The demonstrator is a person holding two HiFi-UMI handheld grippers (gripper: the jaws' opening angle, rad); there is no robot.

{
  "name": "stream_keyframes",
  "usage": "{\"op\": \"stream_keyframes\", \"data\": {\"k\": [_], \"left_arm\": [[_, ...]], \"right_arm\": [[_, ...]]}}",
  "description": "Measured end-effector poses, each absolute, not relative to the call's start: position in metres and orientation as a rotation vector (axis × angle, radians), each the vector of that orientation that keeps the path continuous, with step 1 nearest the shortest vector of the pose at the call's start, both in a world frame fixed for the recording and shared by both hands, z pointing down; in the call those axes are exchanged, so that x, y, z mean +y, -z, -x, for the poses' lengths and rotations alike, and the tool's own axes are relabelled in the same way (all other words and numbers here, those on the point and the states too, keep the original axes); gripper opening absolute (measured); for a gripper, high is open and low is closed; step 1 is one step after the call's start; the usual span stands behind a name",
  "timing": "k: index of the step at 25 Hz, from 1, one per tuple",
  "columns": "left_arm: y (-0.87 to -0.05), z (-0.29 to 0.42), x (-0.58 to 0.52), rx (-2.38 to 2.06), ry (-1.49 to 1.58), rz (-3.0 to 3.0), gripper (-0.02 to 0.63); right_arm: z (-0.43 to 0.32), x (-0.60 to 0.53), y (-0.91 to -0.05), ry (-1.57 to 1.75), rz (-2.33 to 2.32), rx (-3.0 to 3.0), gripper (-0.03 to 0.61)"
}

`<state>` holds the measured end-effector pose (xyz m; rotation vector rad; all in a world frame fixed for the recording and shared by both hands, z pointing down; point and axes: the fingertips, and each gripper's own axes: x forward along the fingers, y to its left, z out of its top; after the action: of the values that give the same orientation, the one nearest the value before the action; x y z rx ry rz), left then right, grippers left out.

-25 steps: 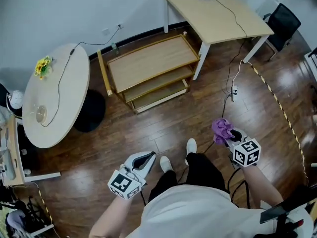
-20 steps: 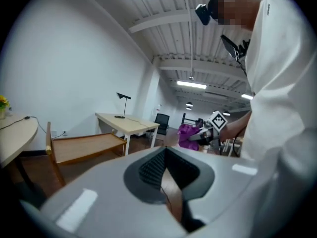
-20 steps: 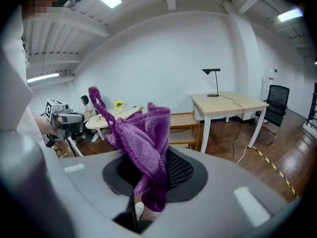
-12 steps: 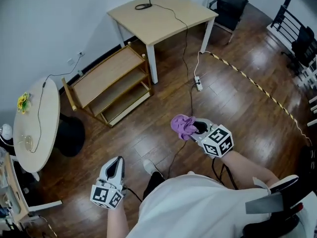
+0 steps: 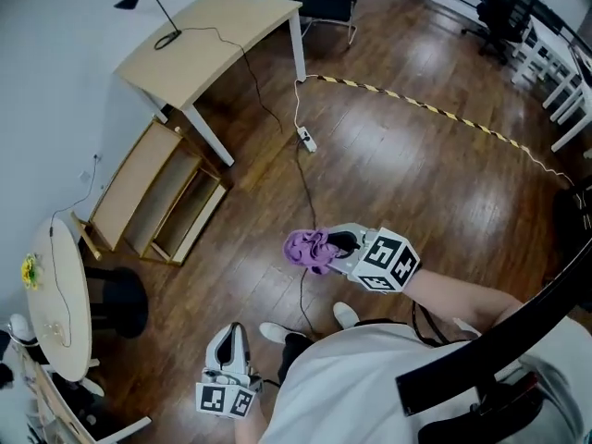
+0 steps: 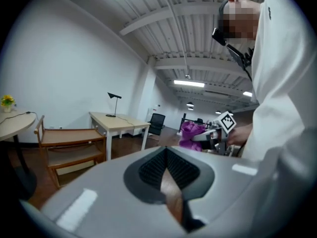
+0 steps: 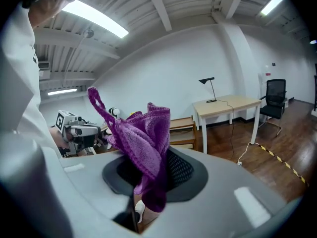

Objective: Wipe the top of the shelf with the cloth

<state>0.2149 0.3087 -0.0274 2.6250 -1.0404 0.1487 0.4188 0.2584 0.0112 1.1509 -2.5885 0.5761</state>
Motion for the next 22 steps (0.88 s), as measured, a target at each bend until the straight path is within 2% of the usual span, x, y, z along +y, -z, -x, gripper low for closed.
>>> {"op": "stream_keyframes", "data": {"k": [8,22], "left_arm": [[0.056,-0.273,0.327,-0.881,-0.149,-2.751,0.018],[0.055,-0.258,0.351,-0.944,-0.12,-2.743,0.018]], "right_arm": [[-0.463,0.286,0.025,-0.576,-1.299,-2.628,0.103],[-0.447,0.308,0.036,-0.452,-1.236,-2.648,0.103]]}}
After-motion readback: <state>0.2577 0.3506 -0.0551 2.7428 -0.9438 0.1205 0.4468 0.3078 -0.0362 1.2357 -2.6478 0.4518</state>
